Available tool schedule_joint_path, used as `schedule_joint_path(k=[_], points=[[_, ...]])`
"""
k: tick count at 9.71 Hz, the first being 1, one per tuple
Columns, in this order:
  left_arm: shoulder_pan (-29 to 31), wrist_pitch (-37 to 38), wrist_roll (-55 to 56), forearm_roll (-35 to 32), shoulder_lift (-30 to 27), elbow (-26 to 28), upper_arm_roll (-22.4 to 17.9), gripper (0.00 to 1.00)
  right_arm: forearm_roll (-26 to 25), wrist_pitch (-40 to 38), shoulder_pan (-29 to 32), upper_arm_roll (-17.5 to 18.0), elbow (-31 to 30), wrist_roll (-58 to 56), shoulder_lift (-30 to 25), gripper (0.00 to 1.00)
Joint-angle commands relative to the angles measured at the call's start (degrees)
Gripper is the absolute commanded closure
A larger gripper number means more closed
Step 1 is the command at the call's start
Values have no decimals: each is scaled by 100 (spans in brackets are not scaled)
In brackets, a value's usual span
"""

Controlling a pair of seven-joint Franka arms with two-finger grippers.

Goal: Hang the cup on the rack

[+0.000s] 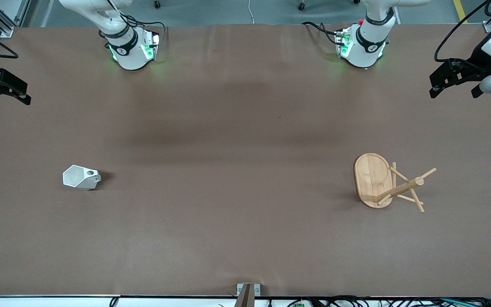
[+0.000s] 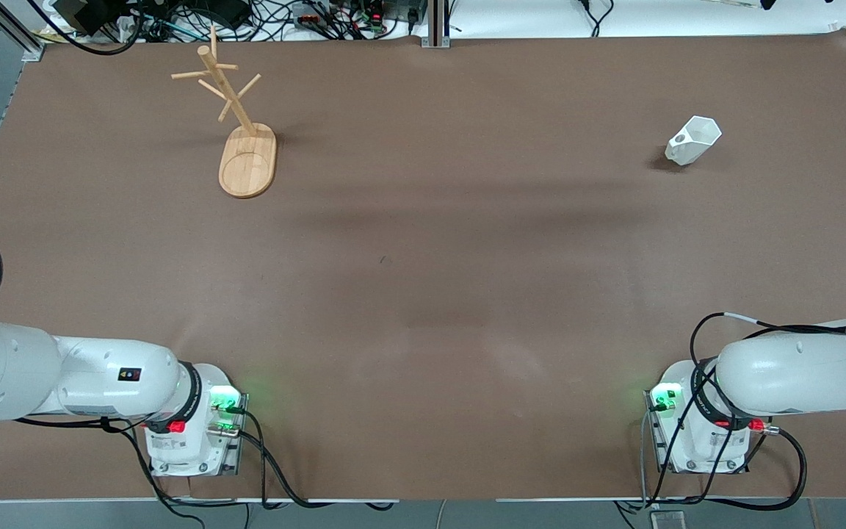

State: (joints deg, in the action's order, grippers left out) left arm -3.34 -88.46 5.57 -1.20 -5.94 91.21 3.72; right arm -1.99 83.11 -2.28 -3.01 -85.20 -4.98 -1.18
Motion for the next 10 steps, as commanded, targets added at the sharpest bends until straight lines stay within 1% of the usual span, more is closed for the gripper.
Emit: schedule_joint_path(k=[1, 9, 10], points=[[62, 83, -83, 85, 93, 54, 15, 0, -3, -23, -19, -24, 47, 85, 30, 0], [71, 83, -91, 85, 172, 37, 15, 0, -12, 30, 16, -33, 21, 76, 83, 0], [71, 83, -83, 85, 172, 37, 15, 0, -21, 187, 104, -50, -109, 33, 83, 0]])
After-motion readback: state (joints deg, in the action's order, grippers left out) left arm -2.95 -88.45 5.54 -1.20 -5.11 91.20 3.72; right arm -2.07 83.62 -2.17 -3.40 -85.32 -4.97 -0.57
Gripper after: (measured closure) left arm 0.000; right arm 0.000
